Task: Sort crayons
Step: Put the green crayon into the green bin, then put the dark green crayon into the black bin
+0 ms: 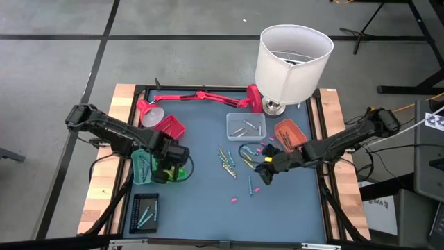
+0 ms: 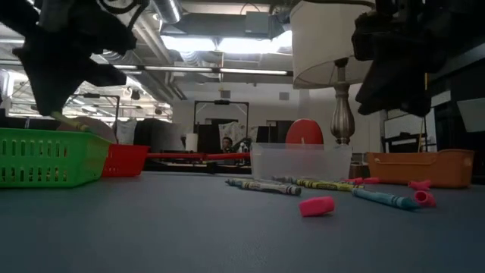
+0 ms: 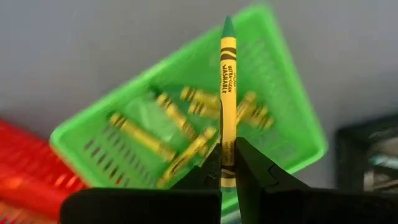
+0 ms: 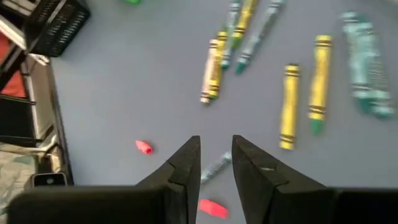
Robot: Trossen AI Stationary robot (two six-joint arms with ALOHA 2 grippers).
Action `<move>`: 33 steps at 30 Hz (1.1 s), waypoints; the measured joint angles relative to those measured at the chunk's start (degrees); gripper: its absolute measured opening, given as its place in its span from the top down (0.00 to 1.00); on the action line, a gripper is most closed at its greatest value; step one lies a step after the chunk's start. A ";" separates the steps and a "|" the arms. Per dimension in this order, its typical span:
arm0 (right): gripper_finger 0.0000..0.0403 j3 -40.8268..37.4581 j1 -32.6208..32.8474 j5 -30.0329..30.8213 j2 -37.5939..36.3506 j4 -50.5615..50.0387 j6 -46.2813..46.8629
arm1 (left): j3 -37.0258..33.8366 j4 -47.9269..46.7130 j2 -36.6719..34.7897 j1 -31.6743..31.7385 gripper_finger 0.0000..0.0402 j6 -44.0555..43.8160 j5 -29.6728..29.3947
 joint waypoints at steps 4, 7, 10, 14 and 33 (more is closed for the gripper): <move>0.78 0.00 1.91 0.01 4.90 6.34 0.02 | 0.00 -2.44 0.04 -0.98 0.95 0.03 -5.15; 0.78 0.02 3.09 0.01 8.28 9.44 0.06 | 0.00 -3.54 0.04 -1.16 0.91 -1.24 -8.54; 0.78 0.03 4.03 0.79 11.39 11.61 2.39 | 0.00 -3.86 0.07 -0.86 0.87 -3.57 -9.25; 0.78 0.95 5.04 1.56 14.89 11.55 5.71 | 0.00 -4.04 0.07 -0.59 0.81 -6.94 -9.36; 0.78 21.67 5.25 4.98 25.25 -19.23 10.45 | 0.02 -3.65 0.07 -0.59 0.70 -7.55 -9.27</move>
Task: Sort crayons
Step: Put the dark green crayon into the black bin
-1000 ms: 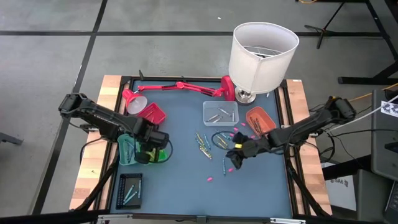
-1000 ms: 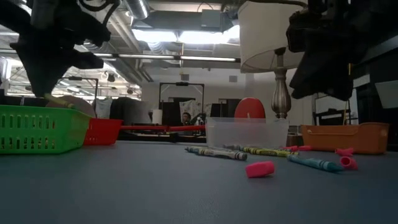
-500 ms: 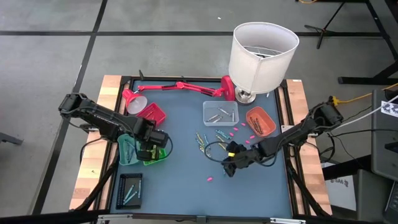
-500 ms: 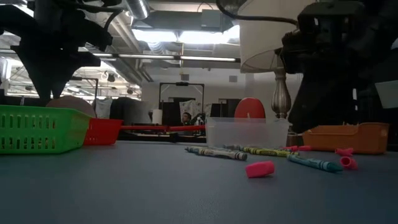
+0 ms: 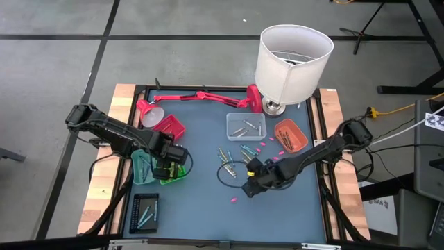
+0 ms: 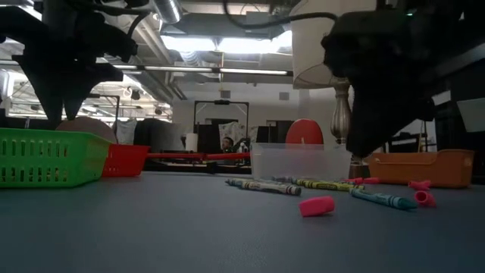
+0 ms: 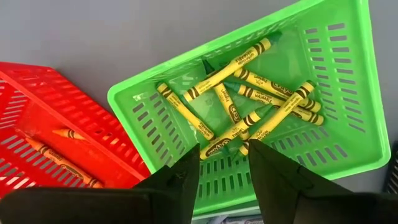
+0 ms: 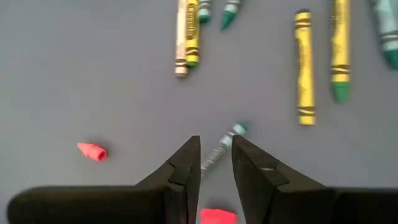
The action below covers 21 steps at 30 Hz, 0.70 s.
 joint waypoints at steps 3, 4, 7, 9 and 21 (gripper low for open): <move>0.78 2.17 0.00 -0.88 3.27 -0.55 0.02 | 0.00 0.01 0.00 0.00 0.70 0.00 0.00; 0.78 2.78 0.00 -1.14 4.45 -1.10 0.02 | 0.00 -0.01 0.00 0.00 0.70 0.00 0.00; 0.78 4.57 0.00 -1.69 7.34 -3.66 0.43 | 0.00 0.03 0.00 0.00 0.70 0.00 0.00; 0.78 5.54 0.00 -2.49 8.72 -5.22 1.14 | 0.00 0.06 0.00 0.00 0.70 0.00 0.00; 0.79 6.50 0.00 -2.43 11.21 -7.15 1.05 | 0.00 1.38 0.00 0.00 0.70 0.09 0.02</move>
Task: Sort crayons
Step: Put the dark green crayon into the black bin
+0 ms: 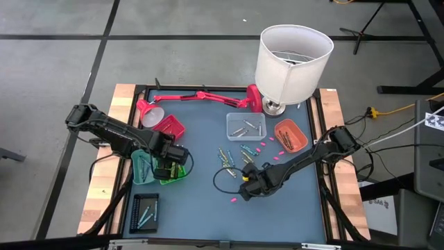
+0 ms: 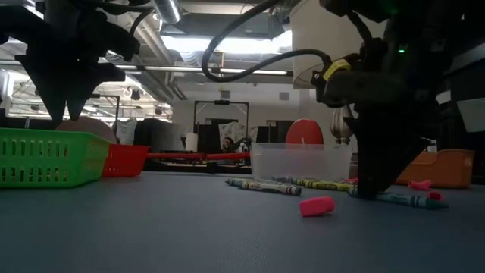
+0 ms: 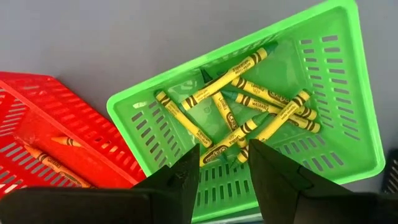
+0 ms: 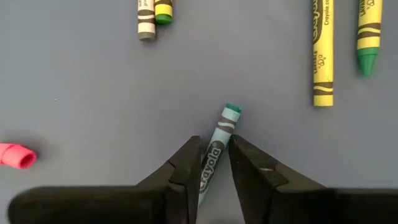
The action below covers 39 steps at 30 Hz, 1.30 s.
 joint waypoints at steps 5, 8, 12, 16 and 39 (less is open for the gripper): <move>0.88 -0.15 0.00 0.10 0.02 -0.13 -0.31 | 0.00 -0.16 0.00 0.00 0.70 0.09 0.00; 0.96 -0.15 0.03 0.99 0.02 -0.19 -1.19 | 0.00 -1.56 0.00 0.00 0.70 0.09 0.00; 0.96 -0.22 0.04 1.23 0.02 0.16 -2.75 | 0.00 -2.16 -0.04 0.00 0.70 0.07 0.43; 0.92 -0.28 0.02 1.27 0.02 0.54 -2.75 | 0.00 -2.18 -0.09 -0.74 0.70 -1.05 1.67; 0.98 -0.42 -1.93 4.05 0.15 14.32 -14.09 | 0.01 10.98 -10.00 -16.85 0.70 -19.43 -7.97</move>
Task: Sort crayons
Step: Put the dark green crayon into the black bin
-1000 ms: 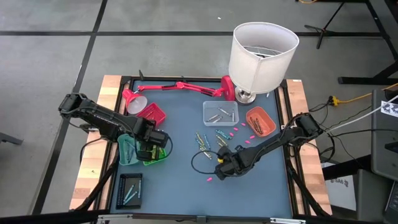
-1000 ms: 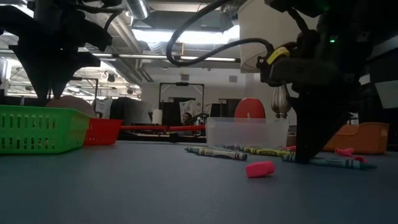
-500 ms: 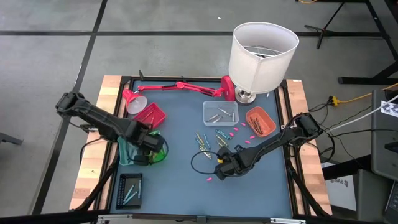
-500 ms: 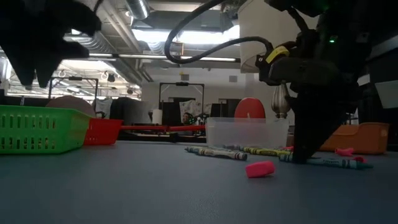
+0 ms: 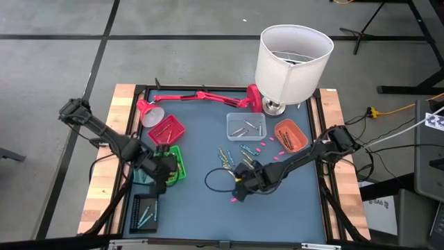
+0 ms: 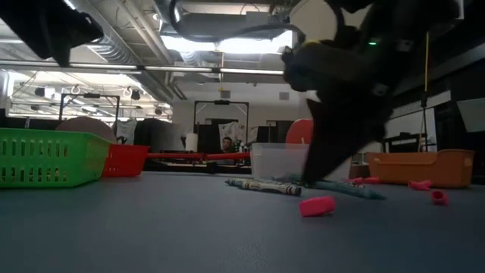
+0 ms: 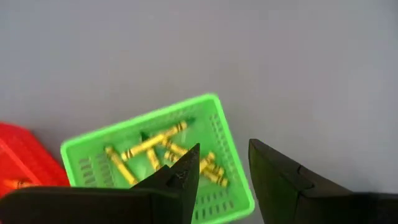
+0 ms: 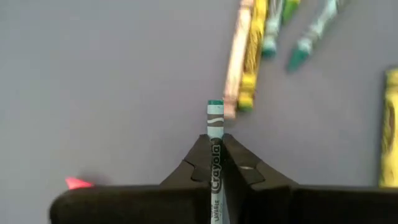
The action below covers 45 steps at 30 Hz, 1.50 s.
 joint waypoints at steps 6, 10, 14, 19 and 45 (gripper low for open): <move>0.98 0.04 -2.99 0.14 0.00 6.74 -8.79 | -0.01 2.69 0.01 -1.59 0.70 -0.04 -4.42; 0.98 0.05 -4.54 -0.17 0.00 12.60 -15.20 | -0.01 3.18 0.01 -2.12 0.70 -0.23 -4.89; 0.98 0.15 -5.76 -1.08 -0.04 18.26 -21.16 | -0.01 3.73 0.01 -2.21 0.70 -2.31 -7.19; 0.98 0.16 -6.19 -1.07 -0.09 23.30 -27.56 | -0.01 3.86 0.03 -2.17 0.70 -3.15 -7.55; 0.97 0.22 -7.25 -3.68 -0.21 62.88 -51.13 | 0.01 12.22 0.03 -2.12 0.70 -0.87 -15.94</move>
